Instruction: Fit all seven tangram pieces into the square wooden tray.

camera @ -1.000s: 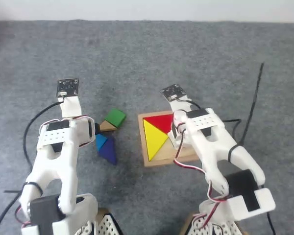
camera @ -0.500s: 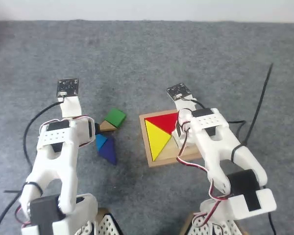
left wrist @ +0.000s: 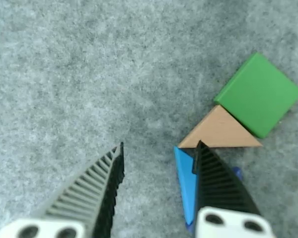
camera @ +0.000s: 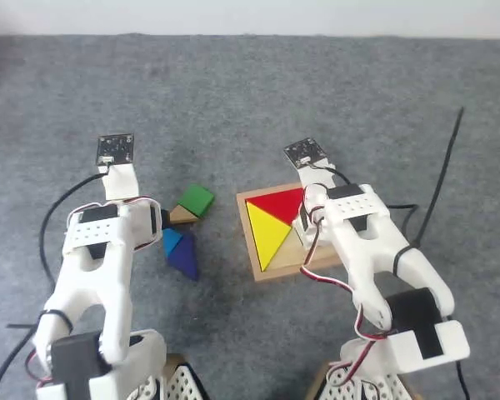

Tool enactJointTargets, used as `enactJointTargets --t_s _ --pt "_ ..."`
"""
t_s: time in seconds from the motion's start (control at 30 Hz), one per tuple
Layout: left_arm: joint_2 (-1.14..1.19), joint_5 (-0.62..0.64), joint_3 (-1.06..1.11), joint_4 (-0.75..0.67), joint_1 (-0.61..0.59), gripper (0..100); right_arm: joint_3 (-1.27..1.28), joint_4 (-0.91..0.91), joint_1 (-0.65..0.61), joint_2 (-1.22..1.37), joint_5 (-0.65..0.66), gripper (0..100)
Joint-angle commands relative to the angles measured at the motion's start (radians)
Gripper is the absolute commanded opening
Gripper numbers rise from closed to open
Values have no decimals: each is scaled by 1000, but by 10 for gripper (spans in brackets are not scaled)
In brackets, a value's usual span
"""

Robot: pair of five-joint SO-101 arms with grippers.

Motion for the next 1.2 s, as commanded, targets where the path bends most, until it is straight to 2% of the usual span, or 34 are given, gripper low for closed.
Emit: enactJointTargets --t_s 0.0,0.1,0.33,0.47,0.63,0.93,1.17 --pt "0 -9 -8 -14 6 223 -35 -4 1 -5 -44 219" --pt "0 -9 -8 -14 6 223 -35 -12 -45 -5 -57 215" --pt "0 -9 -8 -14 6 223 -35 -13 -131 2 -61 110" --pt "0 -9 -8 -14 6 223 -37 12 -128 -7 -141 121" --pt "0 -9 -8 -14 6 223 -83 128 -134 -35 -241 201" --pt "0 -9 -8 -15 6 223 -91 145 -136 -173 -256 217" --pt "0 -9 -8 -15 6 223 -51 140 -225 -234 -256 217"
